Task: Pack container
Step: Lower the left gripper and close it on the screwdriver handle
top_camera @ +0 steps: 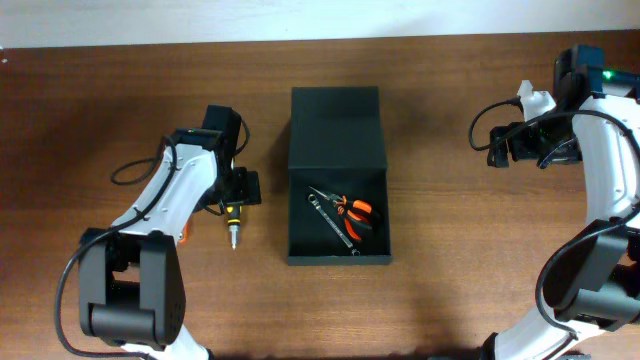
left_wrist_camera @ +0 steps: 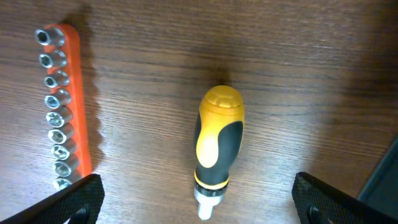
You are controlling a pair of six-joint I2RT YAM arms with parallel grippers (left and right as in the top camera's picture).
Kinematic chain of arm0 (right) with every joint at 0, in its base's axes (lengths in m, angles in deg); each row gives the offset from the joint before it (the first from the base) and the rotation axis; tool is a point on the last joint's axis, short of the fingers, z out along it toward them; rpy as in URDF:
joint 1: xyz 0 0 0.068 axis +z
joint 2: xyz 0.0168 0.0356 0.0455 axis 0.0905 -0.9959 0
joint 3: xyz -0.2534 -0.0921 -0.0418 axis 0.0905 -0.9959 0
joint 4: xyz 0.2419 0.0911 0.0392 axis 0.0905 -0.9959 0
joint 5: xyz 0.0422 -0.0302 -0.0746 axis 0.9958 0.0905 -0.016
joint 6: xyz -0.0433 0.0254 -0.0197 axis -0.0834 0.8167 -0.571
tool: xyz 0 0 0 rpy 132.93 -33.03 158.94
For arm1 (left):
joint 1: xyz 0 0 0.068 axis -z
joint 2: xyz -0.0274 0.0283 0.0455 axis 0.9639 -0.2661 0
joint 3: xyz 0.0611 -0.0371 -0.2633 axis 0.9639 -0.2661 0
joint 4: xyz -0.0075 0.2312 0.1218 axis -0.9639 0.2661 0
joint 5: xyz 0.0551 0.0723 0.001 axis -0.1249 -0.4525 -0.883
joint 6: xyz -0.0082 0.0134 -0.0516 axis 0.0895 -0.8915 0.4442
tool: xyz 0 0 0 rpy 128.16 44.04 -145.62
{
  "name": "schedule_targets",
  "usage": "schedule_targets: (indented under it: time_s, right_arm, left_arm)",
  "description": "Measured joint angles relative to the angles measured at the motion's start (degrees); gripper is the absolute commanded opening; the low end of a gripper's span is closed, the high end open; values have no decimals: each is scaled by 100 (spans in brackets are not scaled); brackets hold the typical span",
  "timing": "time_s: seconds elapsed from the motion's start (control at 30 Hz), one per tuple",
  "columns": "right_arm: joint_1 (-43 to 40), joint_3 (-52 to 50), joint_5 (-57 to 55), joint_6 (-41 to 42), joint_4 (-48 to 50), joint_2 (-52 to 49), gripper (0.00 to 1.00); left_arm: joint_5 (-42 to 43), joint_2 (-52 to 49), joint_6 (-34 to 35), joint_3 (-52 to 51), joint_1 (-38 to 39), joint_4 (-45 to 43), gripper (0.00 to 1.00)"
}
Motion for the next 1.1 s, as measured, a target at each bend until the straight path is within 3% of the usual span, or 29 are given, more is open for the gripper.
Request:
schedule_targets:
  time_s: [0.43, 1.1]
  right_arm:
    - [0, 0, 0, -2, 0, 0, 99]
    - [0, 0, 0, -4, 0, 0, 99]
  left_arm:
    - [492, 0, -179, -426, 0, -452, 99]
    - [501, 0, -219, -597, 0, -1012, 99]
